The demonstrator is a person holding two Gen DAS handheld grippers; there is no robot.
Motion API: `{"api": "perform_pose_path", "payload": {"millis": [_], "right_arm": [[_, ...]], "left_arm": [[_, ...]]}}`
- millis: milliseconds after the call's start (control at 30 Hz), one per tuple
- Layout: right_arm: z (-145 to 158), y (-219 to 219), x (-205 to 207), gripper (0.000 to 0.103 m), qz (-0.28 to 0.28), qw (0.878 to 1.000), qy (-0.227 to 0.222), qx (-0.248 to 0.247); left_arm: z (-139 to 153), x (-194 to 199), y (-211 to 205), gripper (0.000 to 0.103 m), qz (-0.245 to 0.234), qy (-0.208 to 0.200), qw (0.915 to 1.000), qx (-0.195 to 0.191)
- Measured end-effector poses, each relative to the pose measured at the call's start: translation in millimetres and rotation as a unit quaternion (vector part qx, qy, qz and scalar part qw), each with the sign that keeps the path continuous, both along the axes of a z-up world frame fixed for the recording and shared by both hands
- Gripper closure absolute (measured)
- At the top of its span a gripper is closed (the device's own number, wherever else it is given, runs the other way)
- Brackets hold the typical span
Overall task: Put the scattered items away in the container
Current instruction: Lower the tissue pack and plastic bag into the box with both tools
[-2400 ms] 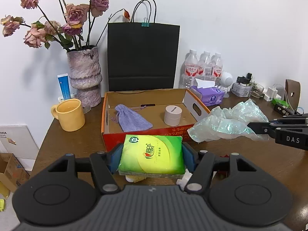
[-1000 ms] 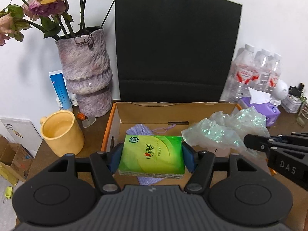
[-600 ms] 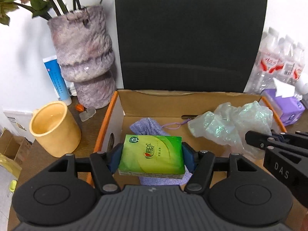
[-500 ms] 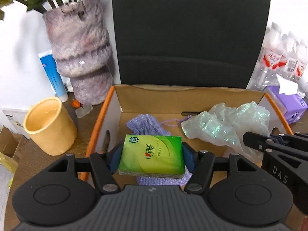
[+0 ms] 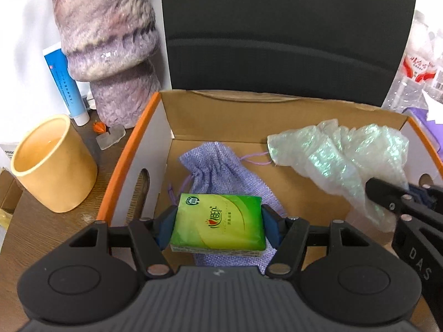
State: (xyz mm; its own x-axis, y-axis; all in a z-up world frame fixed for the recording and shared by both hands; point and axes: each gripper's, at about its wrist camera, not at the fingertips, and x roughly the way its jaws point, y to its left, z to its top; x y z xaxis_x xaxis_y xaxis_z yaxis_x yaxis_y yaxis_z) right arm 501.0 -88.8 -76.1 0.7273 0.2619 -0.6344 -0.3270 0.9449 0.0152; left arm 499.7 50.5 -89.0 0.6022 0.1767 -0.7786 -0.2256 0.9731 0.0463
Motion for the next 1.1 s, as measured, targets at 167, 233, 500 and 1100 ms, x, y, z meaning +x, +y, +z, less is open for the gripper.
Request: {"api": "perform_pose_path", "payload": {"millis": [167,233,500,1100], "right_arm": [[-3.2,4.3,0.9,0.098,0.000,1.000,-0.016,-0.005],[-3.8,4.4,1.0,0.097,0.001,1.000,-0.019,-0.003],[-6.4,4.1,2.1,0.097,0.003,1.000,-0.027,0.010],[-4.8,-11.0,-2.1,0.048,-0.025,0.997,-0.041,0.061]], "left_arm": [[-2.3,0.1,-3.3,0.038,-0.005,-0.006,1.0000,0.004],[-3.9,0.4,-2.1,0.038,-0.004,-0.006,1.0000,-0.003],[-6.9,1.4,0.6,0.037,-0.004,-0.002,0.9999,-0.016],[-8.0,-9.2,8.0,0.028,-0.008,-0.037,0.9981,-0.048]]}}
